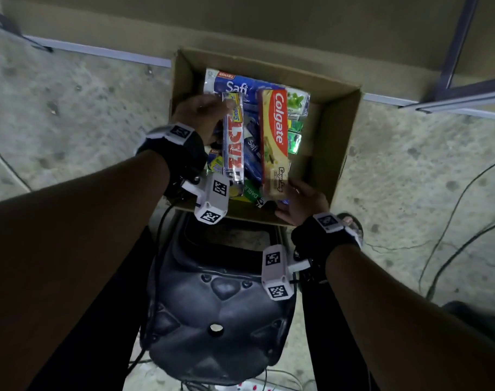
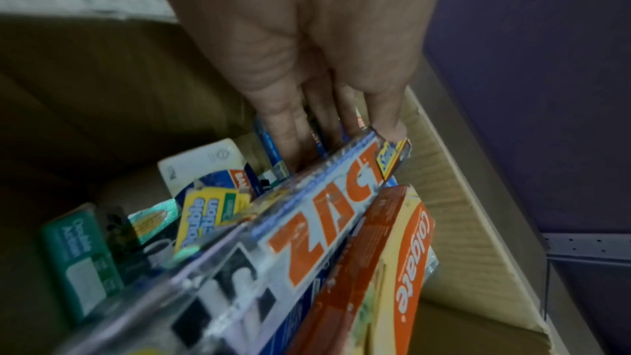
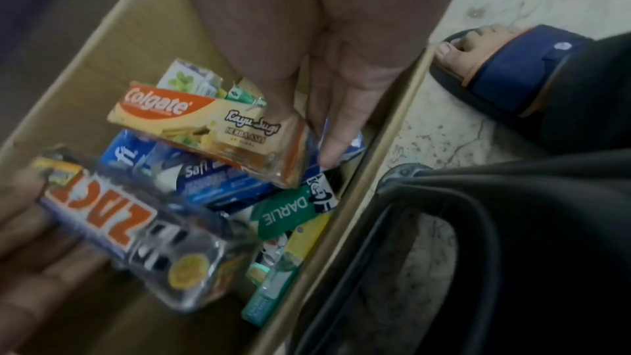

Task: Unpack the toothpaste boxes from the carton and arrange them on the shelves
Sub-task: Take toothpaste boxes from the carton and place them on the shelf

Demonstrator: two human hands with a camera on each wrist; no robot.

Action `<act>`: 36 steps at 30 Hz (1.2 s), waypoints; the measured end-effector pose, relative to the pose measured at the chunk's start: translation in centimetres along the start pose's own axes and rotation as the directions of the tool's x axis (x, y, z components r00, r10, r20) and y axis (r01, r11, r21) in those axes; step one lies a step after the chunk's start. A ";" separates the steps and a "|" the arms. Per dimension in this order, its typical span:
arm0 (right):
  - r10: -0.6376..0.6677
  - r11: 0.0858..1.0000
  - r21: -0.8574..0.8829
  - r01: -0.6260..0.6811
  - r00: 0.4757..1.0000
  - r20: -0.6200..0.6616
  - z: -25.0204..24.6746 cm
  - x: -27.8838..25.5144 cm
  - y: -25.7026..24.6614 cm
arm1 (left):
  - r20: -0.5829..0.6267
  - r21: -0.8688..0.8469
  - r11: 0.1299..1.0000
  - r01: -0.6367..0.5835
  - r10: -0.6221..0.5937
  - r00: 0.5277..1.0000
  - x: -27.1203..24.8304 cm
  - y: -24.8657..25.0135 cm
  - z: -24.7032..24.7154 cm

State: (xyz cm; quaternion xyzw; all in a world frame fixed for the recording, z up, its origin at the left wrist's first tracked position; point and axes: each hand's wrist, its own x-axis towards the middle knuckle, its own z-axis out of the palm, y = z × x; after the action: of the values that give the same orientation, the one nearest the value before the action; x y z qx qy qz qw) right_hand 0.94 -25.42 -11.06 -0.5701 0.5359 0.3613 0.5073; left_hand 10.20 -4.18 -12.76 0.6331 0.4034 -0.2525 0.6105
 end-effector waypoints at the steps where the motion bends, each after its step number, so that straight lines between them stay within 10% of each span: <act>1: -0.029 0.992 -0.124 0.026 0.999 -0.028 -0.1 0.2 0.1 | 0.003 0.002 1.000 0.004 -0.004 1.000 0.1 -0.2 0.1; 15: -0.283 0.732 -0.630 0.259 0.957 0.064 0.2 1.6 -7.2 | 0.136 0.201 0.977 0.077 -0.105 0.985 -1.8 -2.3 0.4; 36: -0.141 0.875 -0.421 0.239 0.958 0.249 -0.2 3.4 -7.5 | 0.169 0.087 0.991 0.099 -0.113 0.979 -4.4 -3.7 0.9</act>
State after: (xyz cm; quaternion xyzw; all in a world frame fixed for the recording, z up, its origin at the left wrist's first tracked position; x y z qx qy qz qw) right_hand 8.81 -27.11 -12.86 -0.6798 0.3227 0.4812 0.4497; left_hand 4.92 -6.17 -11.40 0.6097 0.3718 -0.3543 0.6038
